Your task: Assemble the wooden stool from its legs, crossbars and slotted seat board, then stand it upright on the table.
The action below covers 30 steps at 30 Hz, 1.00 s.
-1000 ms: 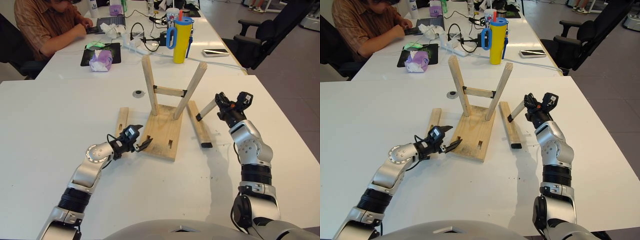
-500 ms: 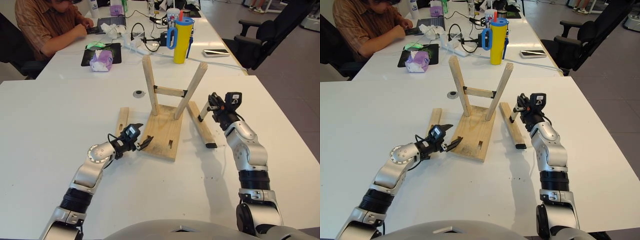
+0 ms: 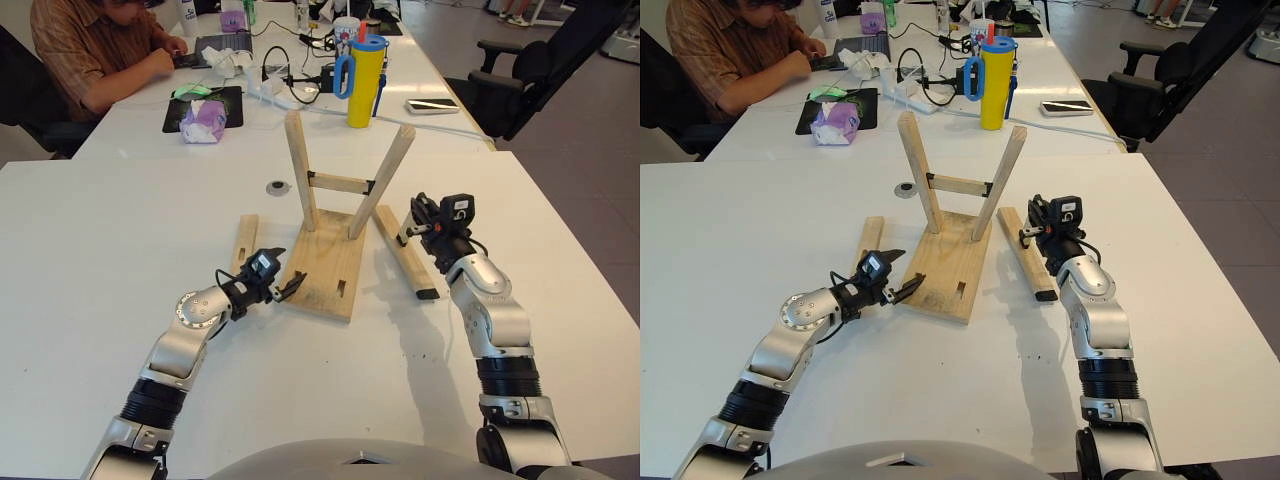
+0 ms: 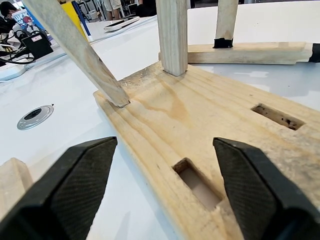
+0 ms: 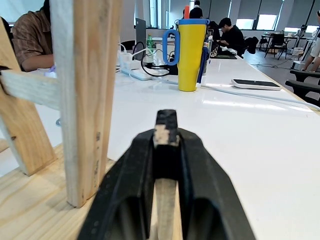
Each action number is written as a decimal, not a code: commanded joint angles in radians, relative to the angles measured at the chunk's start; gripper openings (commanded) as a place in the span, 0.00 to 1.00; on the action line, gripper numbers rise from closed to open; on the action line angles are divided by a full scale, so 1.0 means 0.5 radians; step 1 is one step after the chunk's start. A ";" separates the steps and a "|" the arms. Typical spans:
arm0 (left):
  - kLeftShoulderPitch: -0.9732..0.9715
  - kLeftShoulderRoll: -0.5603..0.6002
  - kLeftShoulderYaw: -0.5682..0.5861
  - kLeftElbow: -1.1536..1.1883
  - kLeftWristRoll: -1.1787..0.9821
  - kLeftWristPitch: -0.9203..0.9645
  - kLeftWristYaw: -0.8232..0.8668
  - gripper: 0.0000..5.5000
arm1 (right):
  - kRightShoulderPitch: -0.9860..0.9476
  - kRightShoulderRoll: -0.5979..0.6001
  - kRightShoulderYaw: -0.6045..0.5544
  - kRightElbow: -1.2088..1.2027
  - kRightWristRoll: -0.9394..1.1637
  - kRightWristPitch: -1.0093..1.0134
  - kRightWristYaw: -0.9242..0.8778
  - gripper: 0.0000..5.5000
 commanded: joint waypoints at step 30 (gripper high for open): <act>-0.132 -0.035 -0.252 0.135 0.249 -0.121 -0.099 0.65 | -0.730 -0.057 -0.015 0.274 -0.157 0.261 -0.081 0.44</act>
